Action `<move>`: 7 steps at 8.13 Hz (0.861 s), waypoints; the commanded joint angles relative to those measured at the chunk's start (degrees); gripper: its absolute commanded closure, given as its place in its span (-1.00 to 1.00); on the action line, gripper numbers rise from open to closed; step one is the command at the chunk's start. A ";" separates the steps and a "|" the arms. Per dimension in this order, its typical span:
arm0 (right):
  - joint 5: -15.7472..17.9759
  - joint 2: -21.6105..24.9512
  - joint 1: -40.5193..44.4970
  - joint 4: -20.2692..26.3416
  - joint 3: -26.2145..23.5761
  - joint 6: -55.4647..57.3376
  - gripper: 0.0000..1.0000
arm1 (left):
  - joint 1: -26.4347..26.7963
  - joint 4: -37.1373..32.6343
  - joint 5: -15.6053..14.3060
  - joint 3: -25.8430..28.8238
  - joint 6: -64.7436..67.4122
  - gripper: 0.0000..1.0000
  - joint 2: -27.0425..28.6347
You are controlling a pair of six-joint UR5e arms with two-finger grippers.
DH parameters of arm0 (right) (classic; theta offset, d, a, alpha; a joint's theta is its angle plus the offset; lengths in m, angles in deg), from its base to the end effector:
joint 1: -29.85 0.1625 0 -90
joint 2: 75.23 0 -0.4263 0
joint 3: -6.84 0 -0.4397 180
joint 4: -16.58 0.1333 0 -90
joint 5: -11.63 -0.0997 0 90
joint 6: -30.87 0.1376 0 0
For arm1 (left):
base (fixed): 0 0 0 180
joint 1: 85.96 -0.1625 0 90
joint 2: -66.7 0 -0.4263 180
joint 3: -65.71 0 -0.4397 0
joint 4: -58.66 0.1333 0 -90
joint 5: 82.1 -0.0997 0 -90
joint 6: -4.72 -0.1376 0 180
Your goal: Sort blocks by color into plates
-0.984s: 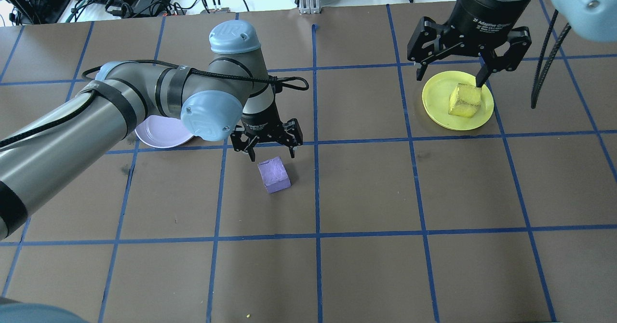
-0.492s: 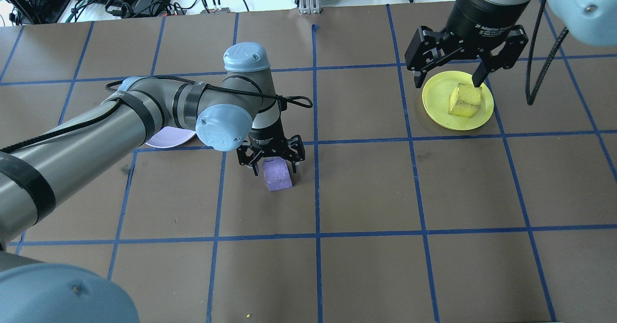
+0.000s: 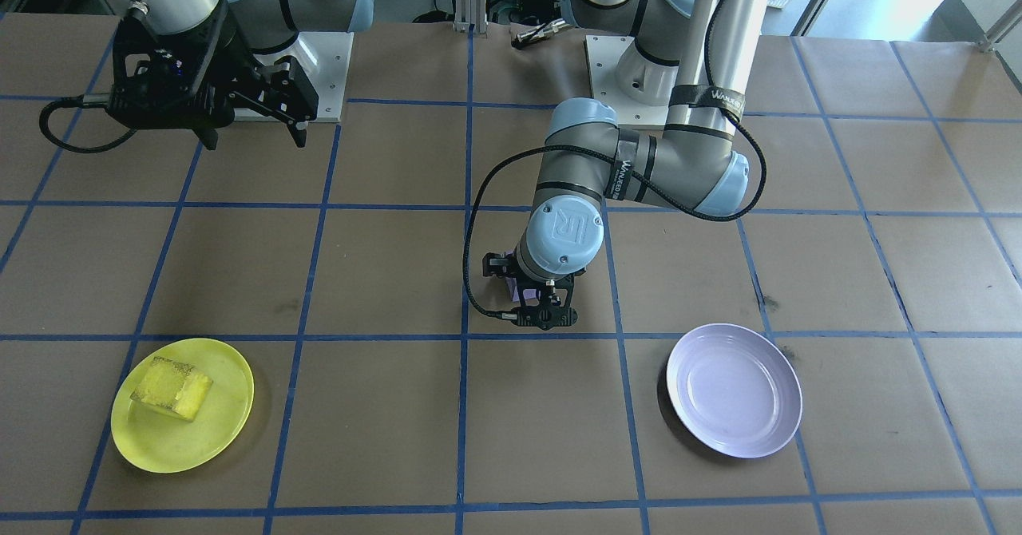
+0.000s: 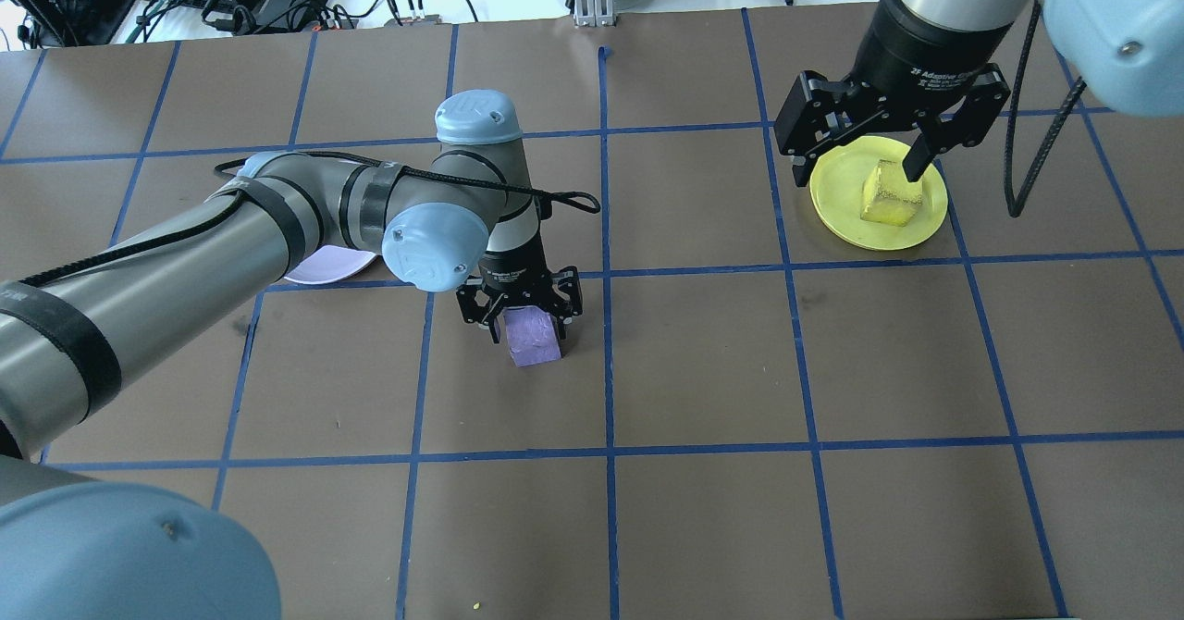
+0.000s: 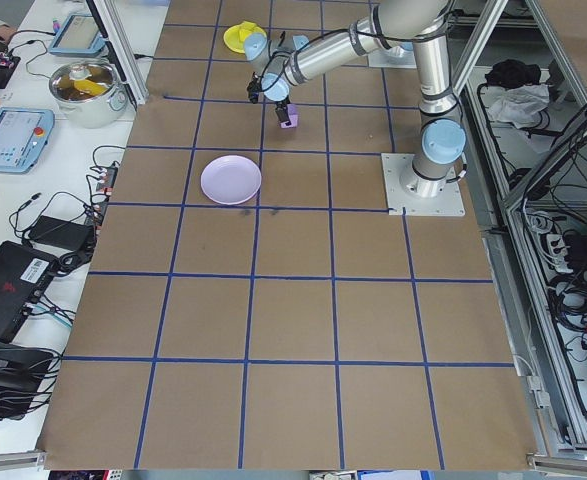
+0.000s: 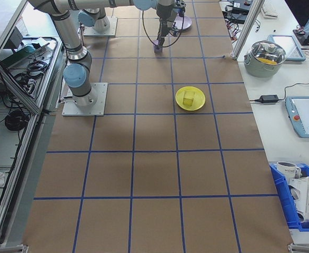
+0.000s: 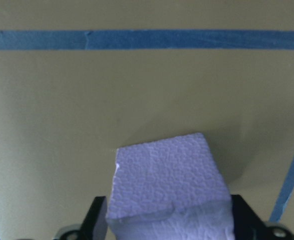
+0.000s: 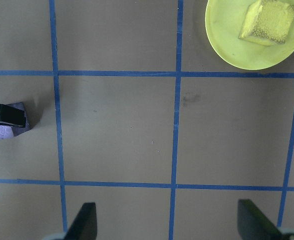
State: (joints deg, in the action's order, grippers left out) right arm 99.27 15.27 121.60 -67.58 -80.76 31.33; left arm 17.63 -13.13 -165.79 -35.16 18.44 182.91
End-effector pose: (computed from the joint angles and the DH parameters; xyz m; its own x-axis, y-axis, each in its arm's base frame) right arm 0.1550 -0.5234 0.4686 -0.9990 -0.0204 -0.0407 -0.0225 0.9984 0.0516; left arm -0.2827 -0.5378 0.1182 -0.9994 -0.0248 0.0243 -0.0151 0.9407 0.3389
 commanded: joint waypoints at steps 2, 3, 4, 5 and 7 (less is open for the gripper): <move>0.51 0.20 0.01 -0.04 -0.12 0.07 -1.00 | -0.67 -0.98 -1.39 0.59 -0.19 1.00 -1.60; 0.42 0.38 0.01 -0.04 -0.12 0.07 -1.00 | -0.93 -3.94 -1.56 0.85 -0.28 1.00 -2.82; 0.51 0.29 0.01 -0.04 -0.12 -0.02 -1.00 | -1.20 -4.40 -6.78 2.94 -0.71 1.00 -4.22; 0.60 0.38 0.01 0.04 -0.12 -0.02 -1.00 | -2.33 -6.84 -9.10 7.14 -4.20 1.00 -4.85; 0.69 0.38 0.01 0.05 -0.12 0.07 -1.00 | -7.85 -9.41 -12.00 16.02 -16.12 1.00 -5.03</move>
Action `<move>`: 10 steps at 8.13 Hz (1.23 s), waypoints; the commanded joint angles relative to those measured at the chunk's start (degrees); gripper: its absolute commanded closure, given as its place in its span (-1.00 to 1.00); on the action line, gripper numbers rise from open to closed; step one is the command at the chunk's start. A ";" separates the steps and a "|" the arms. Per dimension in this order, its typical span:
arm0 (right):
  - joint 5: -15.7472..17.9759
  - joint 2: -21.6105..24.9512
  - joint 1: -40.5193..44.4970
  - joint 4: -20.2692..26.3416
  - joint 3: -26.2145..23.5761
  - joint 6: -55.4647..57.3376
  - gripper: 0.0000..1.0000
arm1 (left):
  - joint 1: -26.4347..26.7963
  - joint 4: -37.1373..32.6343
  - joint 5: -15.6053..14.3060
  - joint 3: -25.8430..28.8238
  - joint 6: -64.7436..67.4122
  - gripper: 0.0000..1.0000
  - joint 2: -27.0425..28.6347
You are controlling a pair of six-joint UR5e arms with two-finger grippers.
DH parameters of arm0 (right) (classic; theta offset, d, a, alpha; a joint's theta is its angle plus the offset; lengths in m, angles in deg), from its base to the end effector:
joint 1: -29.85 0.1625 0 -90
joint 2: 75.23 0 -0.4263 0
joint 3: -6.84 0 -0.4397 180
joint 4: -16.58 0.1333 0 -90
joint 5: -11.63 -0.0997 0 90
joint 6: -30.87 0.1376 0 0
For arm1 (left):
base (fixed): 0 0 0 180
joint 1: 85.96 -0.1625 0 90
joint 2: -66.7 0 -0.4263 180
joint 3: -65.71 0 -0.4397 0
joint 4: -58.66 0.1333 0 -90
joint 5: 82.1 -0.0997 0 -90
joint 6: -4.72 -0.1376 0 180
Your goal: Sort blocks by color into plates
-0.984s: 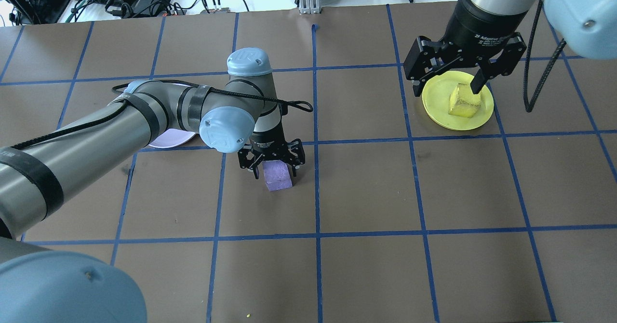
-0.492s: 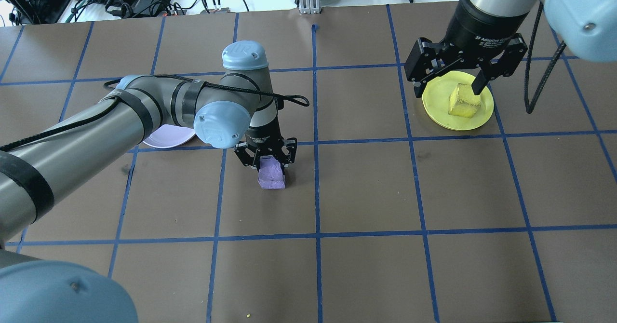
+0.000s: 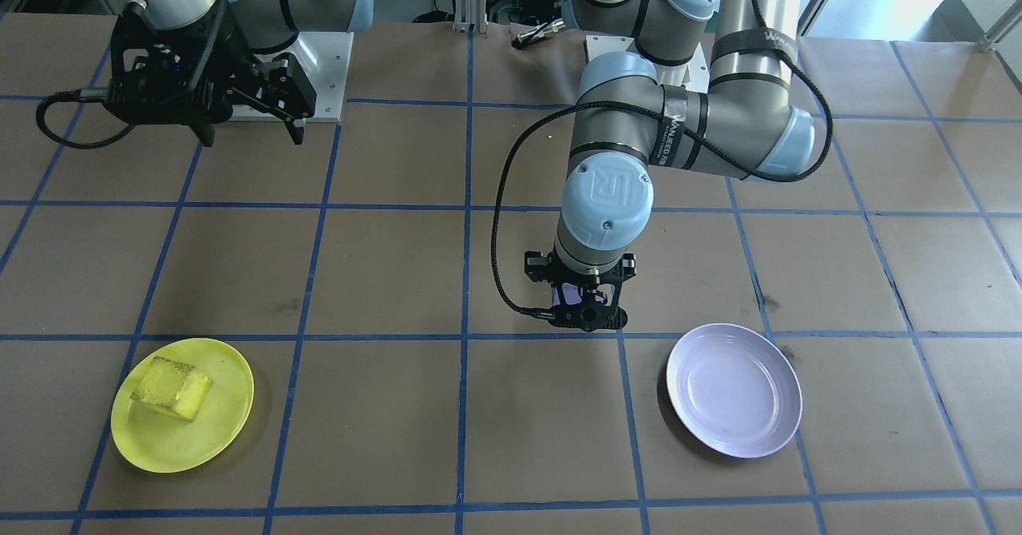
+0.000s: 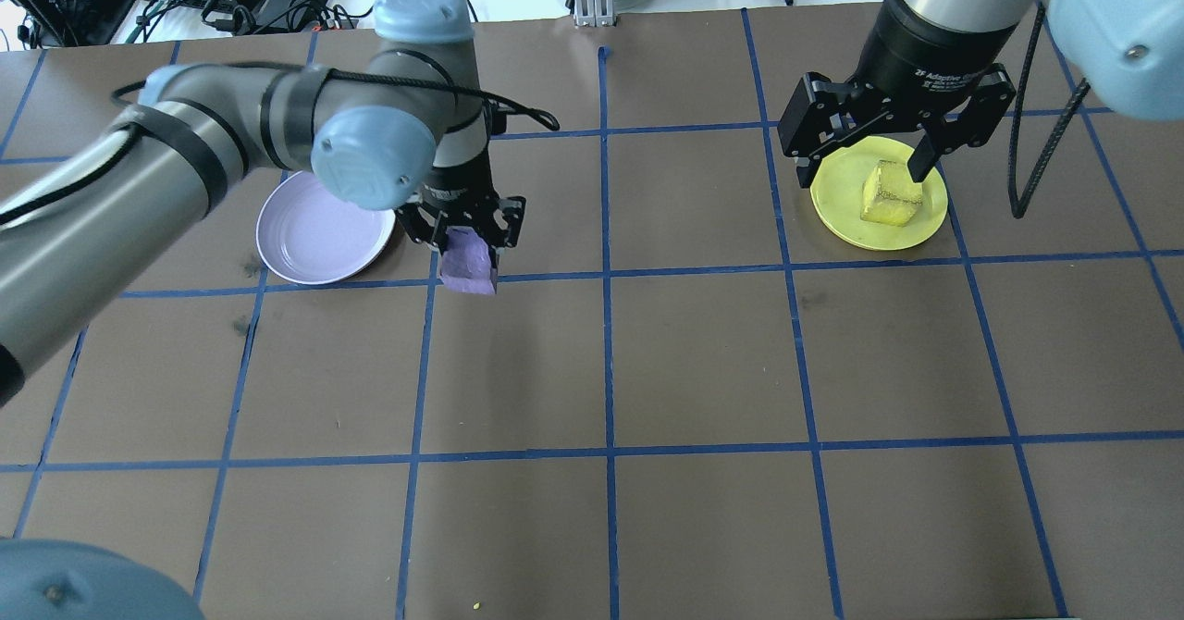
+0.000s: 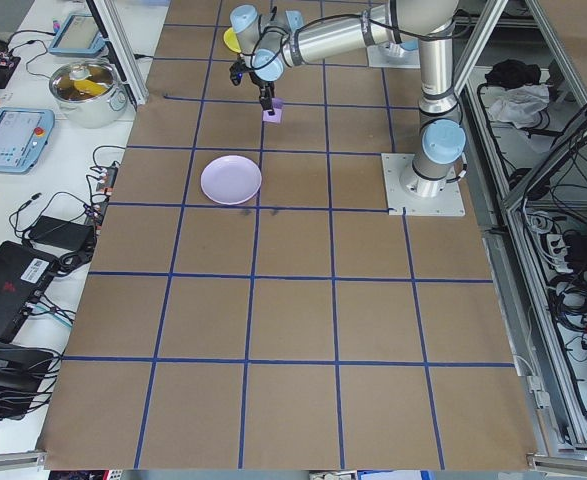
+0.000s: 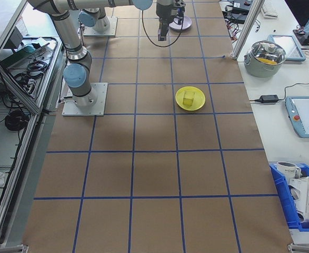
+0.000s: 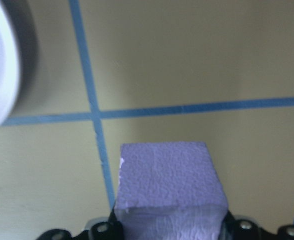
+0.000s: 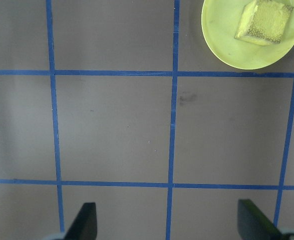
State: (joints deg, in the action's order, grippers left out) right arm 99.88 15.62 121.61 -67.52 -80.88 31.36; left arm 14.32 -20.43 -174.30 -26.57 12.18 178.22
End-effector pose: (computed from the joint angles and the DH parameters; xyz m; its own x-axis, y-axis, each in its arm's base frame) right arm 0.1536 -0.5212 0.4706 -0.9993 -0.0207 -0.0301 -0.0221 0.9986 0.0486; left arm -0.2375 -0.5923 0.2254 -0.9960 0.0606 -0.0661 0.0450 0.9753 0.2163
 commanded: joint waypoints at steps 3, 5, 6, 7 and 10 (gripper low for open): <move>-0.01 0.03 0.00 -0.01 -0.09 0.13 -1.00 | -14.82 -0.89 -3.87 9.31 -25.25 1.00 1.33; -0.01 0.11 0.00 -0.01 -0.09 0.04 -1.00 | -20.10 3.75 -3.70 9.31 -34.66 1.00 4.30; 0.08 0.03 0.00 -0.01 -0.09 0.04 -1.00 | -20.47 6.21 -3.96 9.48 -34.88 1.00 6.93; -0.01 0.11 0.00 -0.01 -0.09 0.13 -1.00 | -19.78 7.45 -3.87 9.49 -33.22 0.92 9.05; 0.08 0.03 0.00 -0.01 -0.09 0.04 -1.00 | -20.56 8.52 -2.57 8.96 -33.56 -0.88 10.13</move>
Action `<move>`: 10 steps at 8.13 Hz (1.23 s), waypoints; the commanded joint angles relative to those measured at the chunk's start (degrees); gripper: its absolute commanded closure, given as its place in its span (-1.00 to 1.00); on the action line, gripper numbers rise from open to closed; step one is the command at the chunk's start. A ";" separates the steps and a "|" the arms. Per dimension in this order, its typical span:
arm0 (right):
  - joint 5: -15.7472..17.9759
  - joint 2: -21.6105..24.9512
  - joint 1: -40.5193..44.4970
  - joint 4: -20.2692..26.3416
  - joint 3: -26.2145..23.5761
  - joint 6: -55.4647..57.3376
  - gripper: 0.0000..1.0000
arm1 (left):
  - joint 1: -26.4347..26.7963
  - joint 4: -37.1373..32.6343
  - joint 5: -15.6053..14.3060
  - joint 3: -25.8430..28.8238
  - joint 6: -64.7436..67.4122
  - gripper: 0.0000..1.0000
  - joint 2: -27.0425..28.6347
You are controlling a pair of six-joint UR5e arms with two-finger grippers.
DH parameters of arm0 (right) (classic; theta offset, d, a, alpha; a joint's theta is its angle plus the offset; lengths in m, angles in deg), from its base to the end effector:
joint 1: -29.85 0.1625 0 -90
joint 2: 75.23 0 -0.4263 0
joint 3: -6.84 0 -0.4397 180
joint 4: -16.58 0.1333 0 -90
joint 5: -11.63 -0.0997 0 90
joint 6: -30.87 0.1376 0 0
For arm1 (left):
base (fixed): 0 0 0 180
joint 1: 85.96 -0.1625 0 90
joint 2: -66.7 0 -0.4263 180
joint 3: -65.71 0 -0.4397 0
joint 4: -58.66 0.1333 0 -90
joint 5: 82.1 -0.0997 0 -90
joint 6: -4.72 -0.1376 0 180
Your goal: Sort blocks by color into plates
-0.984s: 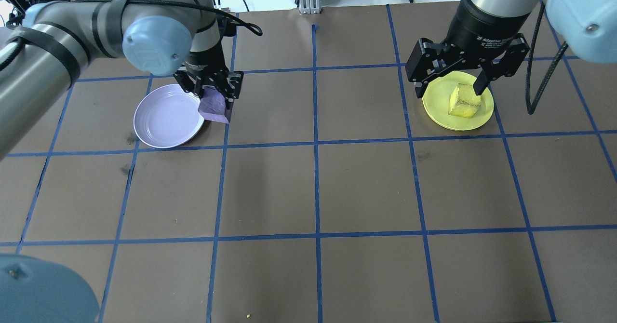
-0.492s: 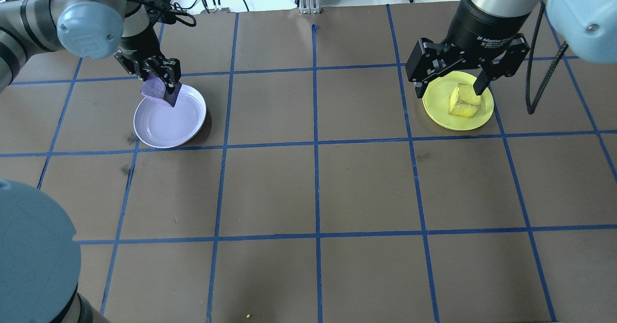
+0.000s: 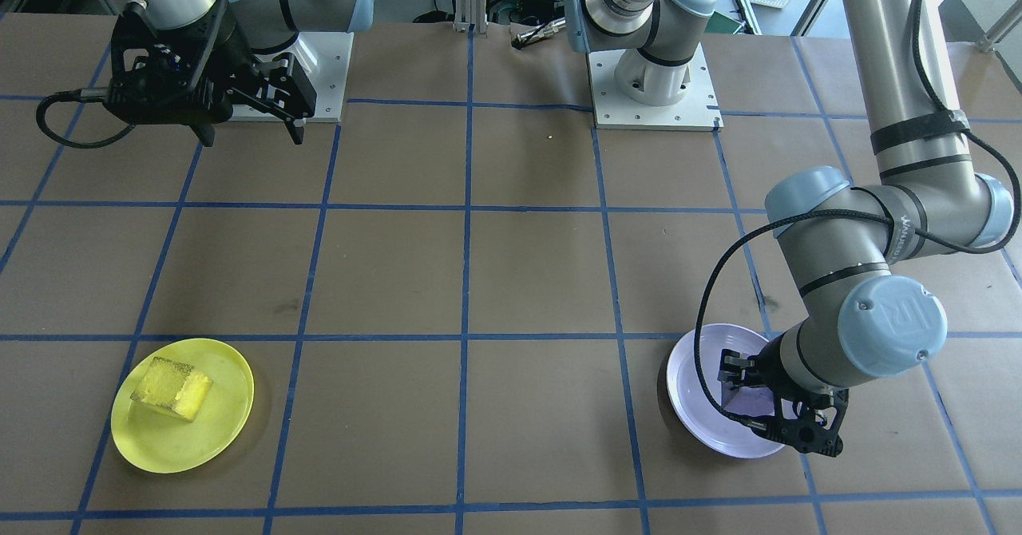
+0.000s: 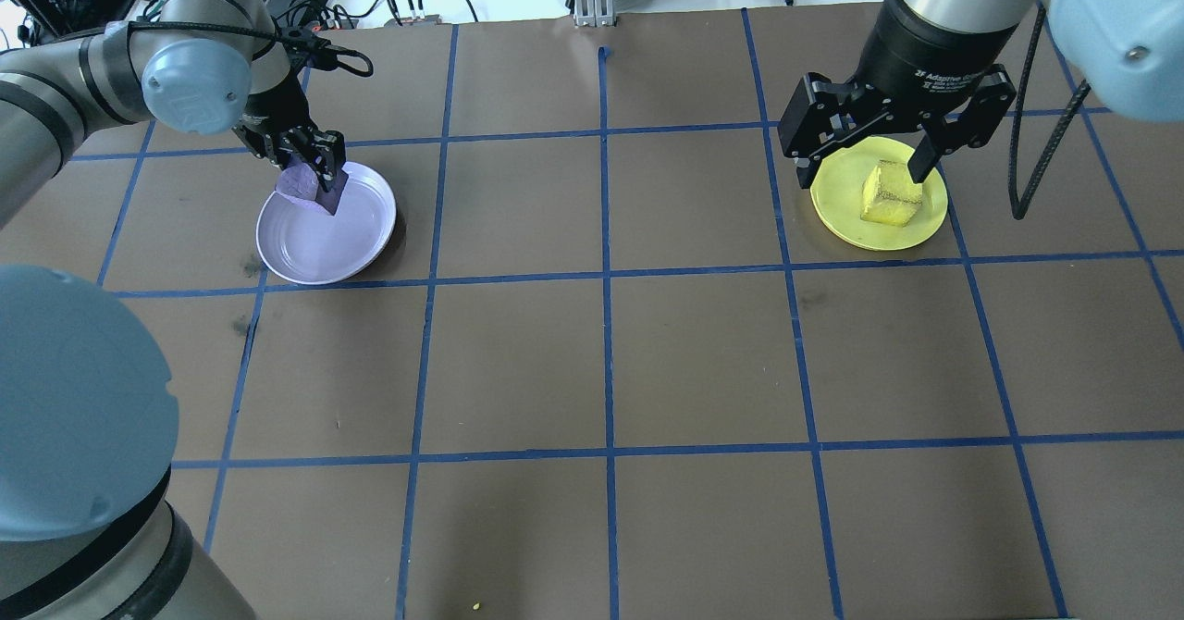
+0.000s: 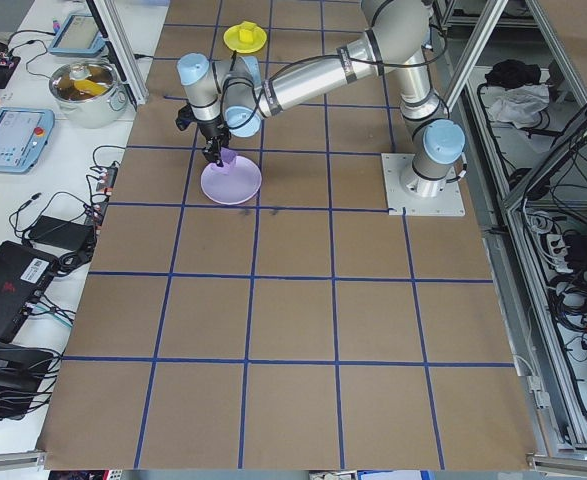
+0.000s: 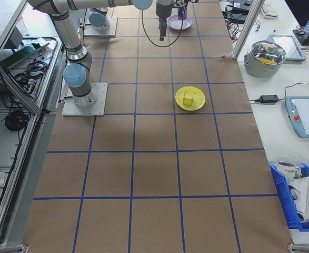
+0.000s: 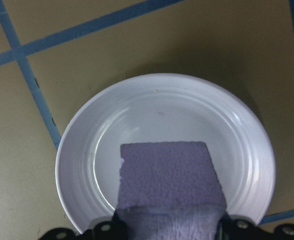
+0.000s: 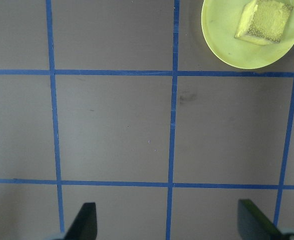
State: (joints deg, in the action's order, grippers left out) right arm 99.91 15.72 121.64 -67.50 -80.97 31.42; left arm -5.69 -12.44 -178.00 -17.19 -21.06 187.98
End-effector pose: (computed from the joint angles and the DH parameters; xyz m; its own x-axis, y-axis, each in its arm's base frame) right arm 0.1538 -0.5203 0.4706 -0.9994 -0.0202 -0.0295 -0.0216 0.9986 0.0488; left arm 0.0024 -0.7191 0.2013 -0.9574 0.2839 -0.0521 0.2755 0.9528 0.1274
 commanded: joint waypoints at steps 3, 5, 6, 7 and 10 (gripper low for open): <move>0.04 0.01 -0.03 0.23 0.00 -0.01 -1.00 | -0.46 -0.43 0.45 0.11 0.20 -1.00 -2.35; 0.13 0.54 0.06 0.14 -0.96 -0.01 -1.00 | -0.03 -4.11 0.45 0.20 1.16 -1.00 -7.61; 0.04 0.54 -0.03 -0.12 -0.97 -0.01 -1.00 | 0.32 -7.43 0.79 0.20 2.82 -1.00 -11.38; -0.04 0.63 0.06 -0.21 -1.05 0.07 -1.00 | 0.94 -9.21 0.89 -0.24 7.27 -1.00 -15.07; 0.04 0.54 -0.03 -0.39 -1.14 0.07 -1.00 | 6.72 -17.19 2.37 -0.33 21.15 -1.00 -23.08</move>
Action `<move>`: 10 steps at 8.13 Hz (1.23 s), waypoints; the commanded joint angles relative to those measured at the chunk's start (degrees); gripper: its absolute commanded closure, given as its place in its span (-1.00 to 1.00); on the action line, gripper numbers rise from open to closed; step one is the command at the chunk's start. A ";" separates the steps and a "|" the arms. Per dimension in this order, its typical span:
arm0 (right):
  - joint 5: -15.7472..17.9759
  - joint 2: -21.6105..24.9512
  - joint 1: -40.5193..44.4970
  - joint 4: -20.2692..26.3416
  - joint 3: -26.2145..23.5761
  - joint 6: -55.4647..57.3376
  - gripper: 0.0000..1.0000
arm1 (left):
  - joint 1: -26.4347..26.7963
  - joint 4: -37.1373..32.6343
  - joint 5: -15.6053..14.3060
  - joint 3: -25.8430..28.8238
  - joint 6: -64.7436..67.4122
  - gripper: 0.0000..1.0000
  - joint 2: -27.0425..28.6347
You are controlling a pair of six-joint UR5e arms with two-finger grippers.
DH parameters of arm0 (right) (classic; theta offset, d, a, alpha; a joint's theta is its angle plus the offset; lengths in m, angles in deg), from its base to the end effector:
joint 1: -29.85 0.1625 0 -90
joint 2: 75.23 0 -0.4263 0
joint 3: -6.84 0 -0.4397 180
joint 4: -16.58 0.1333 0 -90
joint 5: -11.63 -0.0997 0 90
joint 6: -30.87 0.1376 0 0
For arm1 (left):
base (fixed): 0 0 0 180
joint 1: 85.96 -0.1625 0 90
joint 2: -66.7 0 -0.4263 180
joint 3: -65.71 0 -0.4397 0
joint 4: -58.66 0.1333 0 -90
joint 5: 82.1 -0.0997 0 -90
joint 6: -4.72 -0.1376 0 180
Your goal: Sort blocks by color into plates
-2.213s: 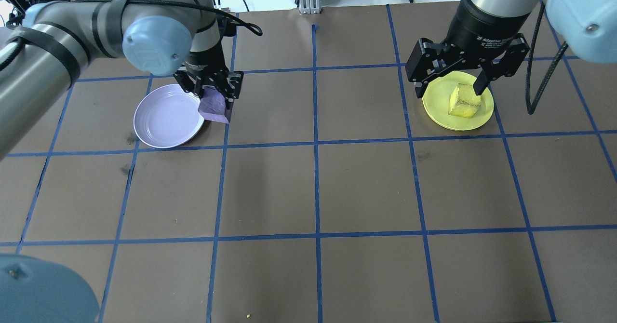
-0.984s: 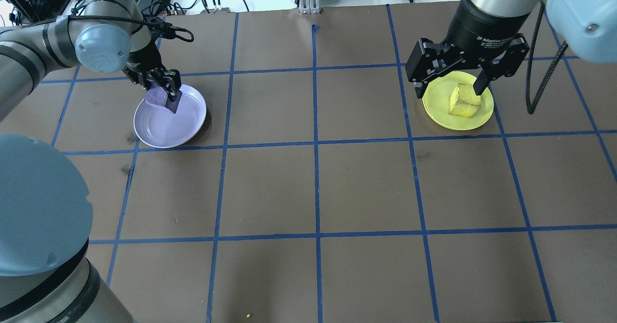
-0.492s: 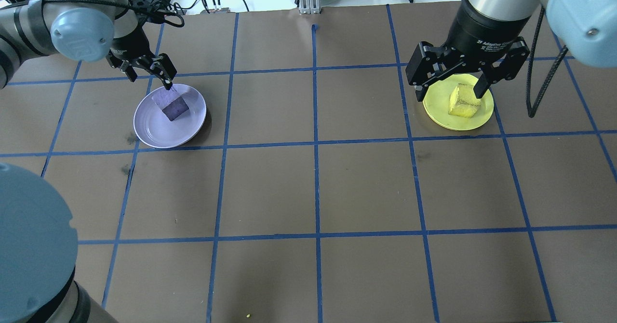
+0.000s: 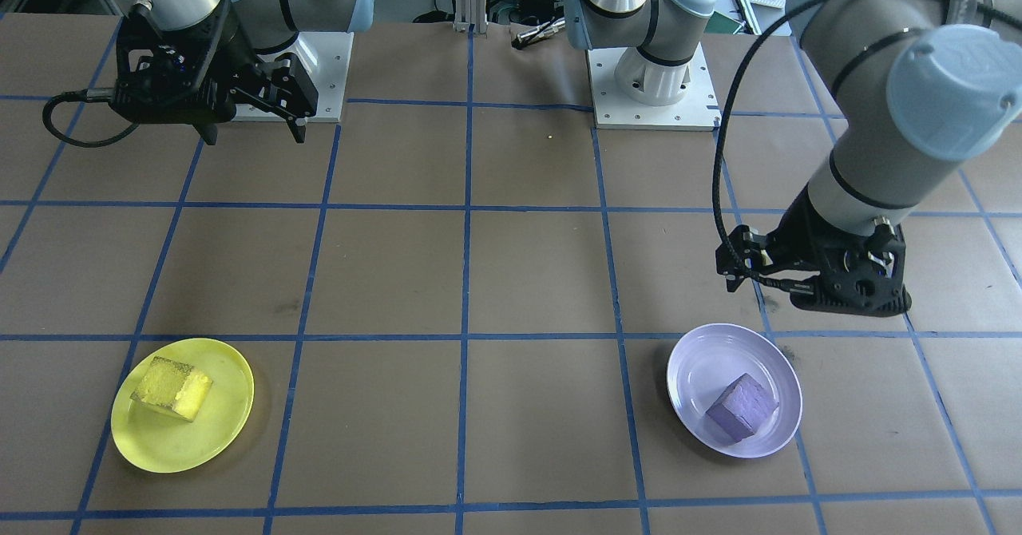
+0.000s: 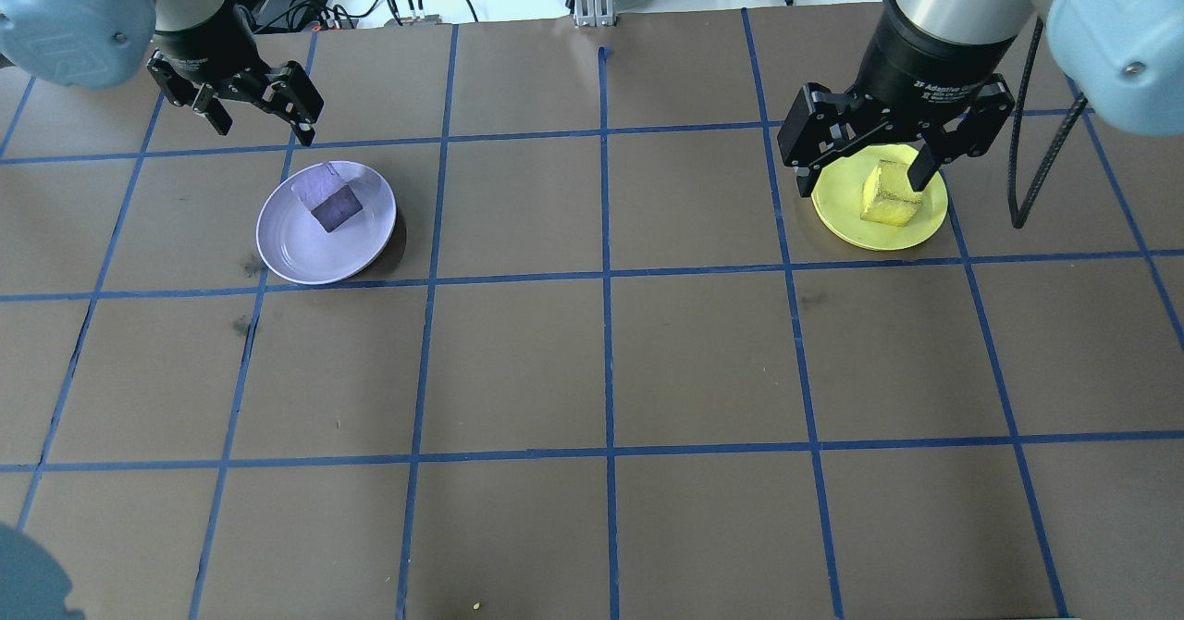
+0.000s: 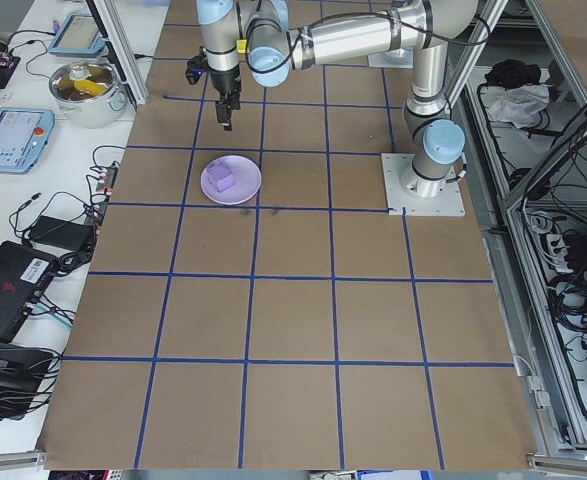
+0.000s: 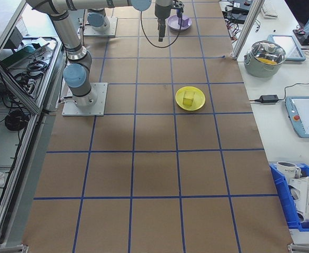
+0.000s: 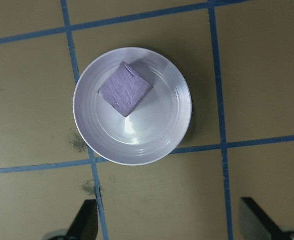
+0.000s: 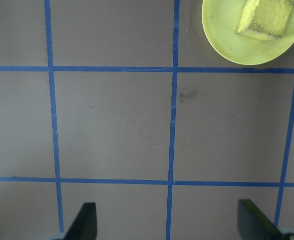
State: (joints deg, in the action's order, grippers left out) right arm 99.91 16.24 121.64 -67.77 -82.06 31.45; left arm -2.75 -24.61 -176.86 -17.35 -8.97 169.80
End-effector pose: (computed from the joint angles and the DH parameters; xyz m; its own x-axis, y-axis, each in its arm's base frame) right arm 0.1536 -0.5159 0.4657 -0.9994 -0.0195 -0.0294 -0.0211 0.9983 0.0540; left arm -0.0460 -0.6448 0.3944 -0.9893 0.1197 -0.0830 0.1193 0.9928 0.0100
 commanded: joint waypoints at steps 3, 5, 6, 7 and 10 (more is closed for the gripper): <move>0.13 -0.16 -0.03 -0.73 -0.05 0.04 -1.00 | 8.80 -6.03 2.91 -0.43 16.22 -1.00 -9.13; 0.04 -0.07 -0.03 -0.81 -0.05 0.12 -1.00 | 8.90 -6.03 2.82 -0.52 17.47 -1.00 -10.18; 0.04 -0.16 -0.03 -0.81 -0.05 0.04 -1.00 | 8.90 -6.11 2.74 -0.61 17.47 -1.00 -11.76; 0.13 -0.16 -0.03 -0.81 -0.05 0.12 -1.00 | 8.90 -6.11 2.74 -1.13 17.38 -1.00 -12.47; 0.13 -0.16 -0.03 -0.81 -0.05 0.04 -1.00 | 8.90 -5.41 2.82 -1.40 17.38 -1.00 -12.21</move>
State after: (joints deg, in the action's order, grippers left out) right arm 100.03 16.09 121.61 -68.59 -82.11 31.57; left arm 6.14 -30.20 -174.12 -18.64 8.44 157.79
